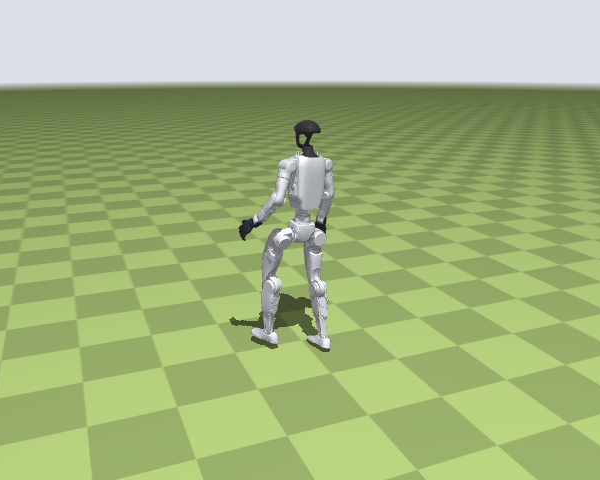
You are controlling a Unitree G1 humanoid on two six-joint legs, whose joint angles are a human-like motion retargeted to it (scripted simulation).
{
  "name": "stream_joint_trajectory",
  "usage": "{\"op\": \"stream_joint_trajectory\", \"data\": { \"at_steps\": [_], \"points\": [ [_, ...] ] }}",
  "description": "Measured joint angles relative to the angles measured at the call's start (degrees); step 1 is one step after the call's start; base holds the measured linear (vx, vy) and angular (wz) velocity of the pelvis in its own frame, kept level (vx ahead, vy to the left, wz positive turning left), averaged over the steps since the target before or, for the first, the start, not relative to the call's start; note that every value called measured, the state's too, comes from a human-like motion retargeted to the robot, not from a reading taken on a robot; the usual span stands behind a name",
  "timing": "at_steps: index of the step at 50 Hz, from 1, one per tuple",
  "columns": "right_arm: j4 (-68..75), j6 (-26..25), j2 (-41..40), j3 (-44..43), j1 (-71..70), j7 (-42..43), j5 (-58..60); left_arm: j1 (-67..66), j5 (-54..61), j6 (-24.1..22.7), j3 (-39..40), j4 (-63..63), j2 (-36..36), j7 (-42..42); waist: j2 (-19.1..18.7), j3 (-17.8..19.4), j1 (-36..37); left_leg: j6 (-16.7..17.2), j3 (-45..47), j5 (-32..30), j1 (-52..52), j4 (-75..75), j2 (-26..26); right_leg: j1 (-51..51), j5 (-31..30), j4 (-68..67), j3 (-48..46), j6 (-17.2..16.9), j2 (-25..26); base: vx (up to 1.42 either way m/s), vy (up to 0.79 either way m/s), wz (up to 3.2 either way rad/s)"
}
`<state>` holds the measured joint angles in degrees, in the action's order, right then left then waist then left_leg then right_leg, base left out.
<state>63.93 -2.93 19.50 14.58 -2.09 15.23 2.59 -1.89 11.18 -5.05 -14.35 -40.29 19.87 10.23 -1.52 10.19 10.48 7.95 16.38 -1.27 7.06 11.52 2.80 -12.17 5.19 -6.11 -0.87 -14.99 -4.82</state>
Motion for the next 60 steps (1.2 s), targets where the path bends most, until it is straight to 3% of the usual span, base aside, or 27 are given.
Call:
{"op": "stream_joint_trajectory", "data": {
  "at_steps": [5, 12, 16, 20, 23, 25, 27, 28, 30, 33, 35, 36, 40, 43, 45, 47, 50, 52, 54, 57, 60],
  "points": [
    [0.61, 0.39, -1.38, -2.60, 2.33, 2.49, -1.05, 1.03, -4.91, 0.55, -4.45, 0.89, 0.28, 0.68, 1.42, -0.25, -0.43, -0.96, 0.91, 6.70, -0.13, 5.39, 1.34, 2.25, 1.22, 0.17, -7.14, -0.01, -1.36, 0.10, 0.11, 1.41],
    [-8.32, 3.13, -0.27, -1.58, -0.56, 5.98, -1.11, -2.86, -9.89, -0.68, -6.02, -0.03, 0.74, 3.78, 1.10, 2.34, 1.27, -1.49, 6.55, 13.58, 3.43, 9.42, 2.31, 6.73, 4.05, -2.04, -17.47, -0.01, -4.59, 0.14, 0.20, 1.40],
    [-16.73, 5.13, 1.32, -1.19, 2.35, 3.66, -1.31, -8.23, -10.94, -0.96, -1.95, -2.37, 3.13, 0.98, 1.72, 0.70, 4.62, -1.68, 10.56, 15.77, 3.99, 8.82, 1.53, 7.55, 5.31, -2.57, -23.37, -0.01, -6.26, 0.32, 0.20, 1.45],
    [-25.56, 6.65, 3.32, -2.94, 9.34, -1.58, -1.45, -15.73, -9.54, -1.59, 5.57, -0.42, 7.22, -2.63, 2.74, -2.63, 5.31, -2.19, 5.66, 18.24, 2.84, 4.80, -2.16, 6.90, 5.64, -7.17, -29.11, 0.95, -8.70, 0.52, 0.26, 1.83],
    [-27.12, 6.26, 3.89, -3.19, 13.32, -2.68, -1.49, -19.02, -7.66, -0.73, 8.82, 0.76, 8.89, -1.86, 1.34, -2.62, 4.57, -3.31, -0.71, 20.27, 0.41, 6.09, -2.60, 9.12, 4.00, -23.99, -29.47, 7.49, -12.26, 0.60, 0.25, 1.69],
    [-26.42, 2.37, 3.95, -3.43, 14.36, -1.03, -3.31, -18.41, -8.39, 1.55, 9.91, 0.89, 9.26, 0.03, 1.11, -0.26, 4.08, -5.15, -3.52, 21.56, -1.66, 8.63, -3.90, 15.17, -0.15, -42.72, -24.38, 11.49, -17.40, 0.57, 0.20, 1.56],
    [-25.11, 0.72, 4.14, -2.59, 14.86, -2.46, -2.47, -14.55, -9.53, 3.52, 9.19, -0.28, 9.99, -0.56, 2.04, 3.41, 2.32, -7.05, -7.39, 25.19, -2.15, 16.03, -5.51, 22.53, -4.44, -59.31, -13.91, 10.61, -17.78, 0.53, 0.04, 1.93],
    [-24.37, 0.29, 4.31, -1.73, 14.93, -3.16, -1.62, -11.47, -9.98, 4.28, 8.44, -1.15, 10.61, -0.97, 2.22, 5.50, 1.47, -7.33, -9.44, 27.51, -2.03, 20.59, -5.53, 25.92, -4.90, -65.93, -8.59, 8.86, -15.31, 0.51, -0.07, 1.96],
    [-23.36, 0.20, 6.00, 2.02, 15.20, -5.51, 2.02, -4.02, -11.16, 5.05, 5.96, -2.71, 12.30, -1.74, 2.04, 9.45, 0.36, -7.08, -12.98, 32.30, -2.23, 28.54, -4.83, 32.48, -1.98, -77.04, -2.23, 7.28, -11.80, 0.49, -0.10, 1.69],
    [-24.31, 2.51, 13.01, 9.58, 14.31, -14.30, 12.04, 11.39, -14.82, 4.78, 1.03, -5.62, 14.61, -2.21, 2.42, 10.29, -1.43, -6.66, -16.38, 36.69, -0.51, 33.55, -3.93, 48.36, 2.84, -85.23, -2.20, 12.21, -17.76, 0.52, -0.11, 1.19],
    [-26.47, 4.62, 17.73, 11.47, 15.15, -18.57, 15.47, 18.70, -15.72, 4.03, -0.98, -5.25, 15.45, -0.13, 2.39, 6.87, -4.32, -5.68, -18.47, 36.11, -0.63, 30.55, -2.38, 56.97, 3.70, -81.31, -4.82, 13.39, -20.76, 0.72, -0.21, 1.02],
    [-27.63, 5.38, 19.43, 10.29, 16.85, -18.55, 14.24, 20.38, -13.95, 3.29, -1.67, -4.03, 15.20, 2.30, 1.65, 4.44, -6.82, -4.36, -19.97, 33.65, -2.26, 26.40, -0.86, 57.61, 4.73, -75.20, -7.23, 12.07, -20.40, 0.89, -0.33, 1.17],
    [-29.51, 6.35, 23.50, 2.59, 25.63, -14.05, 3.94, 20.96, -3.39, -1.32, -4.06, 3.69, 12.09, 13.46, -3.42, -5.70, -17.63, 0.92, -24.40, 14.93, -9.25, 9.46, 6.54, 49.76, -3.52, -34.50, -13.39, 5.70, -13.30, 1.07, -0.49, 1.51],
    [-28.07, 5.86, 22.97, -4.02, 30.63, -13.10, 0.07, 22.13, 0.73, -4.65, -6.60, 8.33, 10.87, 13.49, -2.31, -3.80, -25.51, 6.32, -23.93, 1.42, -18.31, 4.41, 8.96, 34.55, -5.48, -4.91, -5.70, 0.41, -11.57, 1.11, -0.70, 2.03],
    [-26.52, 4.80, 22.47, -7.12, 33.16, -14.61, 0.59, 22.69, 1.24, -4.40, -7.90, 10.29, 10.44, 9.65, -0.83, -3.73, -27.05, 7.05, -20.85, -0.94, -21.11, 7.57, 9.58, 29.75, -3.88, 2.95, -0.54, -0.01, -12.38, 1.02, -0.79, 1.06],
    [-24.89, 3.81, 21.85, -8.15, 34.87, -16.06, 0.52, 21.58, 2.22, -4.04, -8.73, 11.58, 9.70, 6.51, 1.01, -3.96, -26.51, 5.50, -18.35, 0.90, -21.35, 16.37, 8.93, 27.75, -4.89, 2.21, -0.23, 0.16, -14.57, 0.90, -0.76, 0.23],
    [-17.74, 1.96, 21.91, -7.66, 29.35, -18.24, -2.33, 20.60, 5.53, -2.67, -6.77, 11.31, 7.99, 1.56, 0.01, -0.81, -23.16, 1.06, -16.83, 8.03, -14.62, 41.60, 9.73, 29.38, -14.20, -6.09, -1.06, 2.70, -12.90, 0.70, -0.65, -0.58],
    [-10.80, 0.28, 21.95, -5.13, 21.79, -13.35, -1.84, 16.31, 6.34, -1.73, -3.84, 8.59, 5.76, 4.68, -2.49, 2.61, -21.39, -1.33, -18.24, 12.50, -10.12, 53.62, 8.86, 32.89, -10.15, -17.96, -0.07, 7.35, -8.26, 0.56, -0.51, -1.04],
    [-2.12, -2.89, 20.50, -3.11, 11.38, -4.21, 2.10, 10.54, 6.57, 0.01, -0.85, 3.04, 1.93, 9.02, -4.24, 5.70, -21.14, -2.61, -19.60, 17.27, -5.25, 59.72, 5.89, 34.08, -3.60, -27.22, 0.10, 9.59, -4.92, 0.50, -0.42, -0.65],
    [2.72, -7.32, 15.69, -5.30, 0.98, 9.13, 5.11, 1.47, 4.77, 3.33, 2.56, -8.06, -4.86, 8.86, -4.42, 7.80, -21.15, -4.02, -17.61, 20.57, 0.88, 54.01, 1.15, 27.58, -1.76, -25.63, -1.77, 7.89, -4.03, 0.44, -0.33, 0.19],
    [-6.29, -3.27, 11.26, -8.19, 0.38, 8.45, -3.05, -6.61, -0.66, 3.74, 4.10, -16.64, -8.25, 3.45, -4.08, 6.94, -15.63, -3.27, -11.50, 16.09, 3.64, 31.73, -2.76, 19.98, -5.67, -15.55, -2.17, 4.61, -3.86, 0.35, -0.27, -0.09]
  ]
}}
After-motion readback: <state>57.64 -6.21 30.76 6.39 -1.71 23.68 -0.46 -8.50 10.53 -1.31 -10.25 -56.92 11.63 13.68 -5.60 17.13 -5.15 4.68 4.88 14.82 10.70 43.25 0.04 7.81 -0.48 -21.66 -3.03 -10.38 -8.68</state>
